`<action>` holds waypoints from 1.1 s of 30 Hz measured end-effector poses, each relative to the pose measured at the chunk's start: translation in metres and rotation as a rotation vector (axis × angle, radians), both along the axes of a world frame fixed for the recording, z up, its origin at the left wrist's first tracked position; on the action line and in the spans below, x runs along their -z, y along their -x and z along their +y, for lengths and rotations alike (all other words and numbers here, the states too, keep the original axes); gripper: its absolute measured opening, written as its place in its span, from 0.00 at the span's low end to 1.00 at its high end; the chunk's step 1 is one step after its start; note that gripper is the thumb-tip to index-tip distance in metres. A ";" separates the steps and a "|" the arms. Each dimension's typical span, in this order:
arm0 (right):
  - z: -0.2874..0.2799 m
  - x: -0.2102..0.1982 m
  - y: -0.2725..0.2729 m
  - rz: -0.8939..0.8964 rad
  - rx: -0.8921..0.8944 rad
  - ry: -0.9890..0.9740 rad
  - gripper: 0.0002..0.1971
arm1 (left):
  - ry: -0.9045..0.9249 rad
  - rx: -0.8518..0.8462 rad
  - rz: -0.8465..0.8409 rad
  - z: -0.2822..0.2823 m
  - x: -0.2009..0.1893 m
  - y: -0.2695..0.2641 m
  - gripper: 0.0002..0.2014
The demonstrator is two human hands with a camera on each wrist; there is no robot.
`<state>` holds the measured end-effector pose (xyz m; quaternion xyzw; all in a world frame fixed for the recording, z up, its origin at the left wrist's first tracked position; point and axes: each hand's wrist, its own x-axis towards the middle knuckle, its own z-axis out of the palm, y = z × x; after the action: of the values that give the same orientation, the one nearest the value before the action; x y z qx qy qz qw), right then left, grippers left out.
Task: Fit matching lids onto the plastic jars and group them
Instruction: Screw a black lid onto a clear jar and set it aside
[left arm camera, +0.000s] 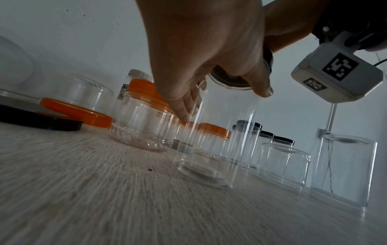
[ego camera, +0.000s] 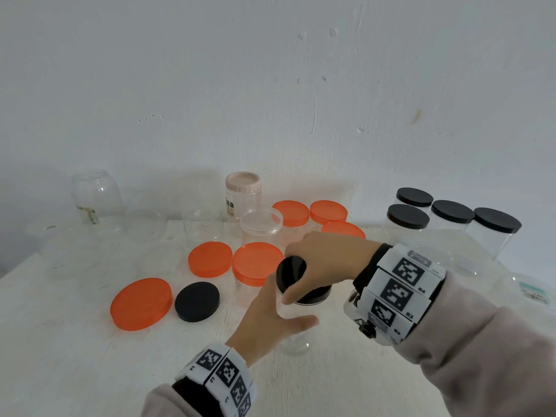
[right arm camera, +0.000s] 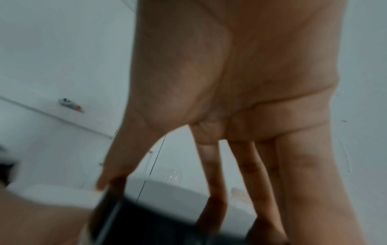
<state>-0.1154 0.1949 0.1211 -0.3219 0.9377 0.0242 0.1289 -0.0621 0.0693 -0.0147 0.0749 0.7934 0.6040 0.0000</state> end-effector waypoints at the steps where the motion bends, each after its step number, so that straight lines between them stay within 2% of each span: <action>1: -0.001 0.004 -0.001 0.051 0.015 0.002 0.31 | -0.003 0.002 0.002 0.000 0.000 0.000 0.40; 4: 0.000 0.006 -0.001 0.095 0.035 0.019 0.30 | -0.005 0.002 -0.002 0.000 0.001 0.001 0.39; 6: 0.004 0.000 0.000 -0.038 0.044 0.020 0.33 | 0.002 0.001 -0.008 0.000 0.001 0.001 0.40; 9: 0.008 -0.011 0.001 -0.193 -0.009 -0.054 0.45 | 0.019 -0.004 -0.009 0.000 0.001 0.001 0.39; 13: 0.007 -0.015 0.002 -0.171 -0.074 -0.037 0.41 | 0.027 -0.005 -0.008 0.001 0.000 0.001 0.38; 17: 0.005 -0.007 0.002 -0.084 -0.015 0.007 0.31 | 0.017 -0.008 -0.011 0.001 -0.001 0.000 0.39; 21: 0.001 0.003 0.002 0.035 0.042 0.012 0.33 | 0.012 -0.007 -0.015 0.000 0.000 0.000 0.39; 24: 0.004 -0.003 0.002 -0.091 0.051 -0.018 0.37 | 0.023 -0.012 -0.010 0.000 0.001 0.001 0.39; 27: 0.006 -0.009 0.002 -0.213 -0.014 -0.062 0.43 | 0.037 -0.008 -0.003 0.000 0.001 0.001 0.39; 33: 0.006 -0.005 0.006 -0.176 -0.034 -0.003 0.38 | 0.040 -0.014 0.005 0.000 0.001 0.001 0.38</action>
<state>-0.1213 0.2008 0.1261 -0.3385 0.9170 -0.0008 0.2108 -0.0629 0.0695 -0.0154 0.0706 0.8059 0.5878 -0.0047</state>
